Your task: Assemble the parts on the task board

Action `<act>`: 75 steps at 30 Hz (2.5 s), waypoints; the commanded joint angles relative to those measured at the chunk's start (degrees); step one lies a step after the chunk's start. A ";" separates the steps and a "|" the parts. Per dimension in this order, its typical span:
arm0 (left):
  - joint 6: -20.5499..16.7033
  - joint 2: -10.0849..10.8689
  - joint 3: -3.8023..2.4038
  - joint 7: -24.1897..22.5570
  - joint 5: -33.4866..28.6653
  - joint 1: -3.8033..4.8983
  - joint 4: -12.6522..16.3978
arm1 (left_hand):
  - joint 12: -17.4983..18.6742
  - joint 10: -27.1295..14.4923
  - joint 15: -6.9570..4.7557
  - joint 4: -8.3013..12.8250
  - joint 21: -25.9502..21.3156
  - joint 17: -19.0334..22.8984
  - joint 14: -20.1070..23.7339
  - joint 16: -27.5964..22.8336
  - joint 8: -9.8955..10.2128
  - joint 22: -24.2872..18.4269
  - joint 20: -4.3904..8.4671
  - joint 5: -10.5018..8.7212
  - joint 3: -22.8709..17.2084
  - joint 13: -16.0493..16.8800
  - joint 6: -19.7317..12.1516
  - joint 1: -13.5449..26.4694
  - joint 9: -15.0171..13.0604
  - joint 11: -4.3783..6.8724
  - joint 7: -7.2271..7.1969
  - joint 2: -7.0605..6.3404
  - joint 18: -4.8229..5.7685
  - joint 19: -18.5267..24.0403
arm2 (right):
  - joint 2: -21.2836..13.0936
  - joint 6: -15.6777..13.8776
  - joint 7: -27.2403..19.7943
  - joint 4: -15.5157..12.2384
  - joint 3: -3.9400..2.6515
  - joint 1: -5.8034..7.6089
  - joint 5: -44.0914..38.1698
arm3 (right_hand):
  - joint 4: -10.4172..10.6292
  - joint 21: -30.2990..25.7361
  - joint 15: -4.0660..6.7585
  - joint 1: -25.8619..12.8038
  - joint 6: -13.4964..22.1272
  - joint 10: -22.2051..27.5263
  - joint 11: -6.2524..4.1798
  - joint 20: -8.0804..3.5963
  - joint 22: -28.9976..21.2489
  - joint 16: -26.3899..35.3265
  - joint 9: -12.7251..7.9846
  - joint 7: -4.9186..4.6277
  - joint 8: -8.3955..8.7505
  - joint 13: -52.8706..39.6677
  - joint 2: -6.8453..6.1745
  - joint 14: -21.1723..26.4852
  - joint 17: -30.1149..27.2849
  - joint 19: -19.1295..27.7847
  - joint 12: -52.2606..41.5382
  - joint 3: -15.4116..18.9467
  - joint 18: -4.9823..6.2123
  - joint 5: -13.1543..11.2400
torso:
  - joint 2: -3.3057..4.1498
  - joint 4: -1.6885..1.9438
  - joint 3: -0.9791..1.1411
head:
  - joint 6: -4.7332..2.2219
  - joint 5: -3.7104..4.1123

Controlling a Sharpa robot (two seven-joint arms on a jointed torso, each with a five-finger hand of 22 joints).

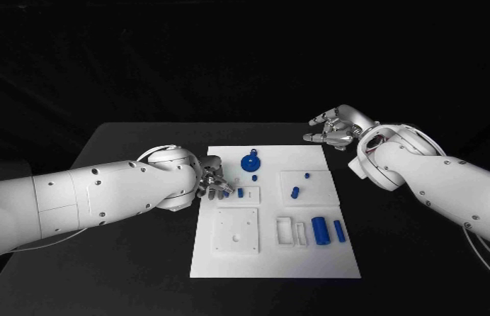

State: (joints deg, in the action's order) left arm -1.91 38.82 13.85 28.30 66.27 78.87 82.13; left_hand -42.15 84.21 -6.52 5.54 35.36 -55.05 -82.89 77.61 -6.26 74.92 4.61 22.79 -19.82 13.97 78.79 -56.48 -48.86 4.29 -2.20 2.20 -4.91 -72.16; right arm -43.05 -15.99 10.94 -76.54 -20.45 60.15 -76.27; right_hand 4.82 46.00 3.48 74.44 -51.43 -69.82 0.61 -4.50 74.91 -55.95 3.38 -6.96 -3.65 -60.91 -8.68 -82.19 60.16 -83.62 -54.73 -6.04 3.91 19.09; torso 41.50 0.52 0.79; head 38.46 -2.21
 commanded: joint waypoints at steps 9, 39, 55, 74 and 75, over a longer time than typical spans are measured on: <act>-1.42 -0.23 -0.02 -1.10 2.43 -0.46 -0.09 | 0.27 2.58 -0.06 4.13 0.27 0.28 -0.23 -0.25 -0.13 1.04 -0.41 -0.43 -4.90 -0.17 0.02 -1.68 0.06 0.69 -0.52 1.31 -0.73 -0.09 | -0.03 0.55 -0.76 0.00 -0.03 -0.03 0.07 | 0.00 -2.99 0.05 -0.53 -0.15 0.39 -0.05 -0.02 5.39 1.36 -0.03 0.01 0.33 0.48 0.10 0.13 -1.08 -0.09 0.57 -0.33 0.81 0.26 | -0.02 -0.03 0.02 | 0.00 -0.03; 0.52 -0.13 -0.03 -1.62 1.70 -0.76 0.07 | 0.32 2.58 -0.05 4.05 0.07 0.58 -0.21 -0.40 -0.20 1.03 -0.27 -0.44 -4.97 -0.46 -0.10 -1.98 0.02 0.69 -0.50 1.31 -0.60 -0.13 | -0.05 0.65 -0.72 -0.01 -0.03 -0.06 0.12 | -0.05 -3.14 0.07 -0.53 -0.11 0.38 -0.06 -0.06 5.45 1.32 -0.04 0.01 0.33 0.51 0.15 0.08 -0.98 -0.27 0.55 -0.39 0.78 0.48 | -0.03 -0.01 0.04 | 0.24 -0.08; 0.71 0.18 -0.04 -1.71 1.21 -0.86 0.27 | 0.27 2.58 -0.06 4.18 0.07 0.52 -0.22 -0.35 -0.20 1.04 -0.25 -0.38 -5.00 -0.46 -0.10 -2.00 0.03 0.70 -0.50 1.27 -0.59 -0.15 | -0.05 0.75 -0.67 0.02 -0.03 -0.08 0.12 | -0.11 -3.16 0.09 -0.52 -0.06 0.35 -0.08 -0.08 5.46 1.23 -0.04 0.00 0.33 0.49 0.16 0.02 -0.87 -0.34 0.52 -0.45 0.77 1.25 | 0.01 -0.02 0.03 | 0.29 0.04; 1.25 0.25 -0.10 -2.31 -1.24 -0.86 -0.66 | 0.26 2.58 -0.07 4.25 0.02 0.54 -0.20 -0.35 -0.20 1.03 -0.25 -0.36 -5.01 -0.48 -0.10 -1.99 0.08 0.70 -0.50 1.32 -0.58 -0.16 | -0.02 0.80 -0.67 0.07 -0.03 -0.11 0.12 | -0.13 -3.27 0.09 -0.55 0.02 0.38 -0.07 -0.08 5.45 1.30 -0.04 0.00 0.34 0.54 0.17 0.03 -0.90 -0.33 0.56 -0.42 0.78 1.37 | 0.01 -0.07 0.05 | 0.25 0.06; 1.32 0.24 -0.10 -2.35 -1.38 -0.86 -0.71 | 0.26 2.58 -0.07 4.25 0.02 0.54 -0.20 -0.35 -0.20 1.03 -0.25 -0.36 -5.01 -0.48 -0.10 -1.99 0.08 0.70 -0.50 1.32 -0.58 -0.16 | -0.02 0.80 -0.67 0.08 -0.03 -0.12 0.12 | -0.13 -3.27 0.09 -0.55 0.02 0.38 -0.07 -0.08 5.45 1.30 -0.04 0.00 0.34 0.54 0.17 0.03 -0.90 -0.33 0.56 -0.42 0.78 1.37 | 0.02 -0.07 0.05 | 0.24 0.08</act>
State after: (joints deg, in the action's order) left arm -1.73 39.07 13.71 26.53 66.32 78.11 81.53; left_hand -42.15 84.14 -6.52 5.19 35.36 -54.49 -82.89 77.39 -6.26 74.92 4.51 22.24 -20.22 13.54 78.58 -56.62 -48.85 4.22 -1.54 2.34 -4.90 -72.27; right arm -43.08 -15.88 10.75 -76.44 -20.45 60.07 -76.07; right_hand 4.65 42.93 3.48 74.44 -51.43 -69.82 0.61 -4.50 74.93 -54.80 3.38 -6.96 -3.65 -60.45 -8.68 -82.19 59.23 -83.62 -54.46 -6.20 3.91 20.27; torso 41.49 0.47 0.83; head 38.67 -2.20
